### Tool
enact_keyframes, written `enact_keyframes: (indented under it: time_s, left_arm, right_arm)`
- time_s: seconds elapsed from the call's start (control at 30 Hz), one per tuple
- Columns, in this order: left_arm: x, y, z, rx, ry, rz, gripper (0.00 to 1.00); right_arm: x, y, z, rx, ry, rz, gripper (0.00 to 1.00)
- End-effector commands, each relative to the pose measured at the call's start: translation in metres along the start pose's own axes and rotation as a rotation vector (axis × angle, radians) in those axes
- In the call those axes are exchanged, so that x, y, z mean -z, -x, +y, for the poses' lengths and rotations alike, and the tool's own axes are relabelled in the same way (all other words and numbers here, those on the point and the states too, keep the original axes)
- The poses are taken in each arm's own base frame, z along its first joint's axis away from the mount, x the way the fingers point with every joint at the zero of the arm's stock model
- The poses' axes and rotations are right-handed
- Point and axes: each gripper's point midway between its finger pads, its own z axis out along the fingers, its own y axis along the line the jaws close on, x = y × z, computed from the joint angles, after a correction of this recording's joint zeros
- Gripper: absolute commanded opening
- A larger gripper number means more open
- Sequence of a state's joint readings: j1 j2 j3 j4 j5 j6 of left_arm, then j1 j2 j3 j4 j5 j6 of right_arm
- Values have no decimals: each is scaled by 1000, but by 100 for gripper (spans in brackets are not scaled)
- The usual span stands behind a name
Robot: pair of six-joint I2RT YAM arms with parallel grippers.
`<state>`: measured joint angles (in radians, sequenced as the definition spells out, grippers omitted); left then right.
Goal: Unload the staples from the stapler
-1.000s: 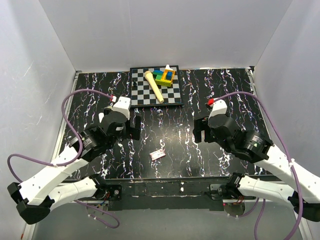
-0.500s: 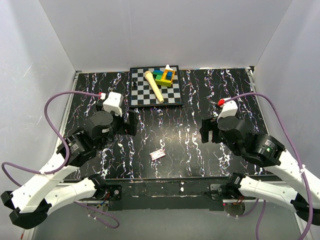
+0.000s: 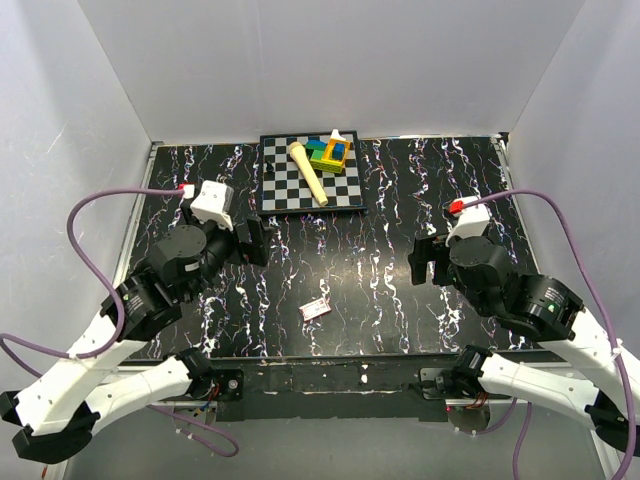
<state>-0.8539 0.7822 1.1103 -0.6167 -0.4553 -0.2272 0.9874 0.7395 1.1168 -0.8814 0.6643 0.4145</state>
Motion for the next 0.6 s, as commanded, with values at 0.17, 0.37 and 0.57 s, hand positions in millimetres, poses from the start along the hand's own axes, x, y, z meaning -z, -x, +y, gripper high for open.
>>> enact_keyframes:
  time_s: [0.17,0.37,0.57]
  left_arm:
    - [16,19,3,31,-20,-66,98]
    - [23,18,7,43,-19,-66,98]
    - [21,14,5,42,-25,-50,98]
  right_arm:
    - [14,24,-6,-46,12,-94,93]
    - [22,32,-7,-52,32,-113,93]
    - [14,23,-12,33,-36,-31,95]
